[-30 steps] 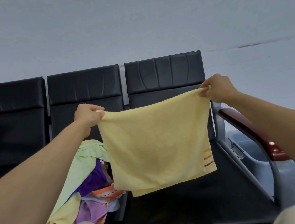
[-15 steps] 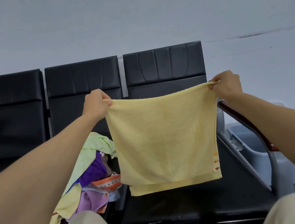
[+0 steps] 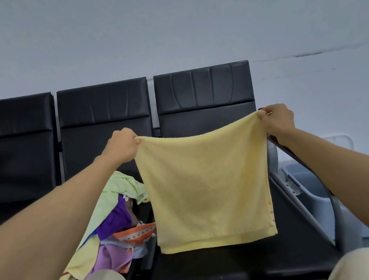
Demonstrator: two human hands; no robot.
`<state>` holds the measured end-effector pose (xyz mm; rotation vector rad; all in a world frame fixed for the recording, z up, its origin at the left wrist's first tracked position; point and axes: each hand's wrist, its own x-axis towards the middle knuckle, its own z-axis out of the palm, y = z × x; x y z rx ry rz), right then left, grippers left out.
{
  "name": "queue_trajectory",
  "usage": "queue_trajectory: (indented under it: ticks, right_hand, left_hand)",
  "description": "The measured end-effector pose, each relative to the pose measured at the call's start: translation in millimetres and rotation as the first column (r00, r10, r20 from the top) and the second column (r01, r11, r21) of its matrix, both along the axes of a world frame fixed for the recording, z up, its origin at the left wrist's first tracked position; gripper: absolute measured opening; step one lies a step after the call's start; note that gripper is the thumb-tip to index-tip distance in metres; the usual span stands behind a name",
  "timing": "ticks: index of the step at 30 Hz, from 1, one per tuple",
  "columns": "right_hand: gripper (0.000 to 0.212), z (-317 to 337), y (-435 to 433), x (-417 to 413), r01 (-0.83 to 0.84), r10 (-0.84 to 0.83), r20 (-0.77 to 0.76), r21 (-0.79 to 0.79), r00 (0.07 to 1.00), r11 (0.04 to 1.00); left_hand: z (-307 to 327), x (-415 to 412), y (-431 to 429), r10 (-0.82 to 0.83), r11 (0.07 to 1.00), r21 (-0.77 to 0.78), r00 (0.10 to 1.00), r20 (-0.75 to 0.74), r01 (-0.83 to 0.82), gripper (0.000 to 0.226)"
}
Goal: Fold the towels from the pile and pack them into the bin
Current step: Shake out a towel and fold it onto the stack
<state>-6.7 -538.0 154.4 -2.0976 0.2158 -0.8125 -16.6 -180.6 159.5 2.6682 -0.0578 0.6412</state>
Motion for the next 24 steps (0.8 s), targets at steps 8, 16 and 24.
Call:
queue_trajectory:
  ticks: [8,16,24]
  right_hand:
    - [0.021,-8,-11,4,0.064,-0.072,-0.068,-0.108,0.995,0.992]
    - [0.03,7,-10,-7,0.056,-0.056,0.001,0.044,0.998,0.997]
    - [0.028,32,-15,-9,0.049,-0.054,0.049,0.094,0.997,0.994]
  left_hand:
    - [0,-1,-9,0.009,0.996,-0.09,0.996,0.094,0.0,0.016]
    - [15,-10,-11,0.028,0.973,-0.229,0.991,0.133,0.003,0.015]
    - [45,-17,-7,-0.003,0.867,-0.497,0.997,0.071,0.038,0.019]
